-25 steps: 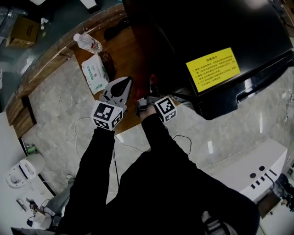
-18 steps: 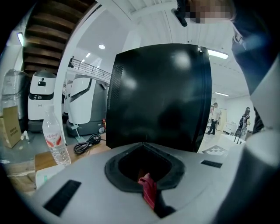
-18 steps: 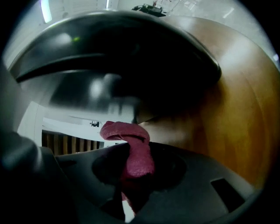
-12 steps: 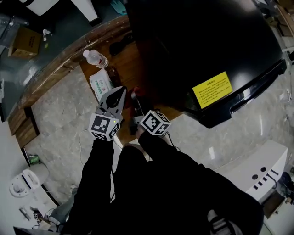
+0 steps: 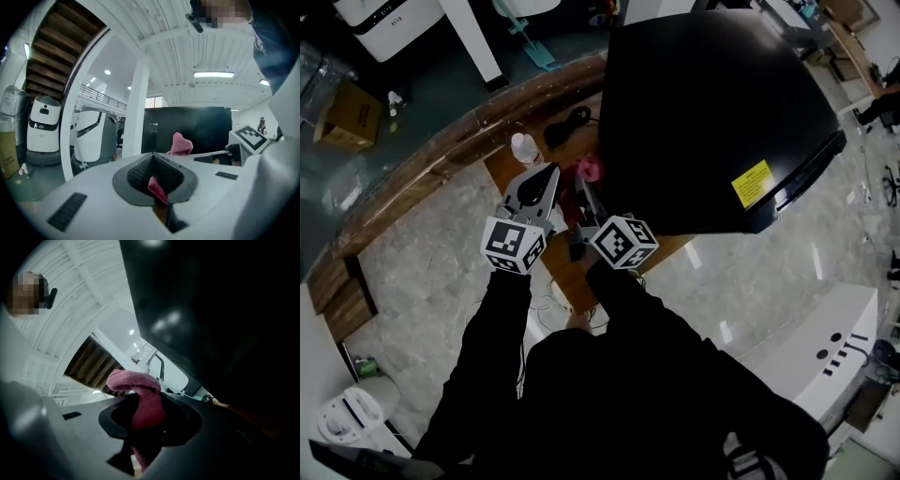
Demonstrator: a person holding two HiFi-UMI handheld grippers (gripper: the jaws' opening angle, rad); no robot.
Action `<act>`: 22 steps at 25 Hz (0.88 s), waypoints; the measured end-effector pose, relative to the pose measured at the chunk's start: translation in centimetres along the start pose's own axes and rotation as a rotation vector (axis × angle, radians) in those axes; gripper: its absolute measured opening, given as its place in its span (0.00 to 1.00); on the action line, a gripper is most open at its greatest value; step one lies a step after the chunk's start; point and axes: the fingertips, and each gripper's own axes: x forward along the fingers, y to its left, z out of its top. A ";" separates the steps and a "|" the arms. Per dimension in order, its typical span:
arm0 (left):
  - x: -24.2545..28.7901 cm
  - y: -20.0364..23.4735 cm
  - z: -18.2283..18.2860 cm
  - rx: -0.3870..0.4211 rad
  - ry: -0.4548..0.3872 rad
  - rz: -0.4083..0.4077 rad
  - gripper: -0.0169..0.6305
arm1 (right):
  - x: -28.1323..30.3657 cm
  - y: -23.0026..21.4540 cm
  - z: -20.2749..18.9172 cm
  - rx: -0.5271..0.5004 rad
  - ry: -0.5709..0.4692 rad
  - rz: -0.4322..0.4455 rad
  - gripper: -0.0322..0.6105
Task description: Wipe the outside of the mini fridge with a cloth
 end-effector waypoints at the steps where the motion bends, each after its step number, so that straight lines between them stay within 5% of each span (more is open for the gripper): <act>1: -0.1 0.4 1.0 0.003 -0.009 -0.011 0.03 | 0.5 0.7 0.5 0.007 -0.020 -0.009 0.24; 7: 3.5 1.8 6.7 0.077 -0.064 -0.092 0.03 | 4.3 2.1 6.5 0.068 -0.163 -0.030 0.24; 14: 8.2 2.5 10.8 0.146 -0.103 -0.139 0.03 | 8.2 0.4 13.8 0.260 -0.312 -0.021 0.24; 19: 10.1 3.1 11.4 0.146 -0.104 -0.140 0.03 | 8.2 -1.3 14.4 0.441 -0.381 -0.028 0.24; 22: 10.9 3.2 10.4 0.135 -0.090 -0.148 0.03 | 8.1 -2.3 14.0 0.454 -0.396 -0.022 0.24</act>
